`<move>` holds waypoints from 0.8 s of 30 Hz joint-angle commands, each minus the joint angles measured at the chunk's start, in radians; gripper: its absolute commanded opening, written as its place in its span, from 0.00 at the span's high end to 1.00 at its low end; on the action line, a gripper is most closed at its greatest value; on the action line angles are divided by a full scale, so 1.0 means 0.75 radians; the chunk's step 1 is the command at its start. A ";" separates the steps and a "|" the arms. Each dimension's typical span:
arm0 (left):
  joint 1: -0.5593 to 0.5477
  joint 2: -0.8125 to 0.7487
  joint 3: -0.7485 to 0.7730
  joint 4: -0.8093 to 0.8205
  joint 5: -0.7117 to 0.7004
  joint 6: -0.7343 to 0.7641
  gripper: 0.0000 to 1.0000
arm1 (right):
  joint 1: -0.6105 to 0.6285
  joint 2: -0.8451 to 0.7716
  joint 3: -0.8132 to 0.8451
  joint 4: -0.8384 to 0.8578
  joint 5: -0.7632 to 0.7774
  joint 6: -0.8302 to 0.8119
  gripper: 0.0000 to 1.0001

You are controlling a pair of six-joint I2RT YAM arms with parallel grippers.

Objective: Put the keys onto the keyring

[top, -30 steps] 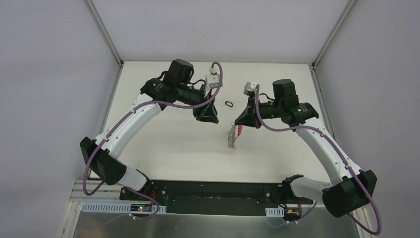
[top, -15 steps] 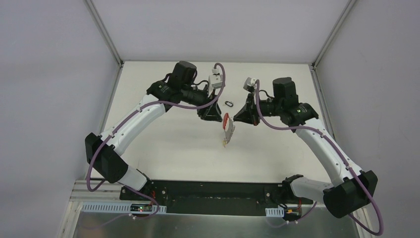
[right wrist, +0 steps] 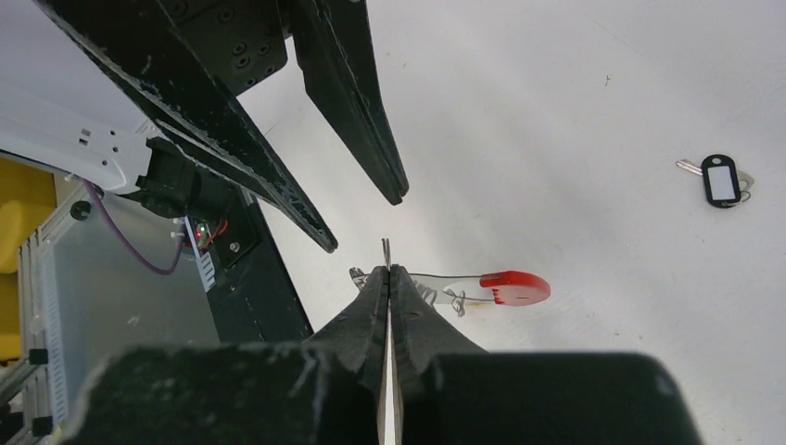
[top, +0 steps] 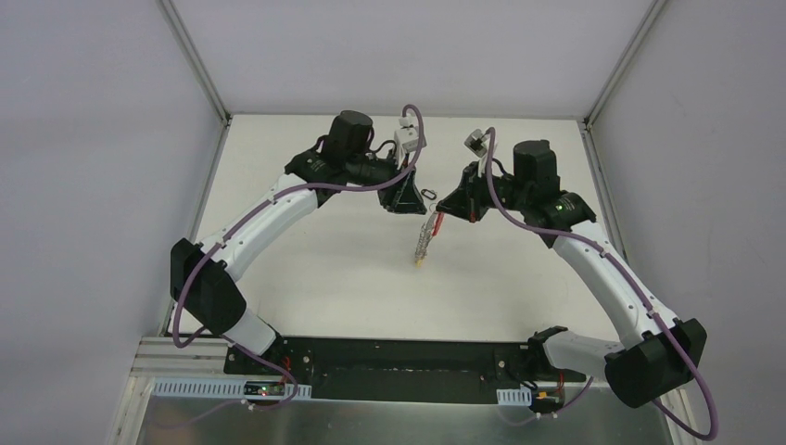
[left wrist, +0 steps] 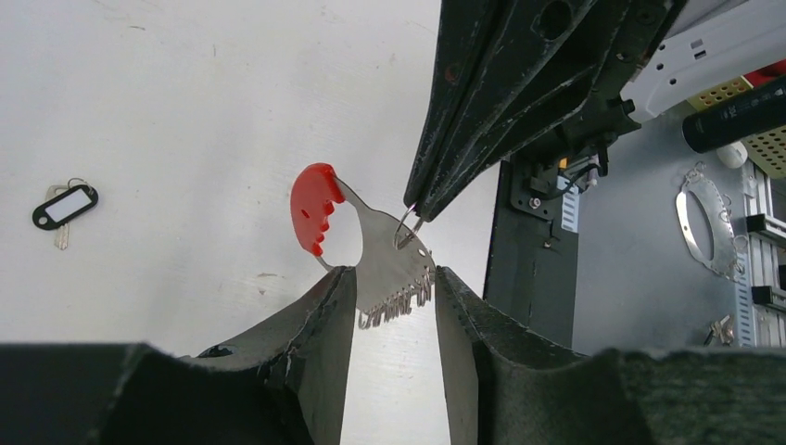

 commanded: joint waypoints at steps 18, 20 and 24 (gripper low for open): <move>-0.012 0.096 0.168 0.004 0.157 -0.036 0.78 | 0.007 0.028 0.064 0.073 -0.076 0.105 1.00; -0.018 0.096 0.167 -0.024 0.170 -0.007 0.81 | 0.007 0.034 0.063 0.071 -0.087 0.090 1.00; -0.029 0.092 0.160 -0.067 0.188 0.034 0.90 | 0.006 0.040 0.061 0.076 -0.104 0.080 1.00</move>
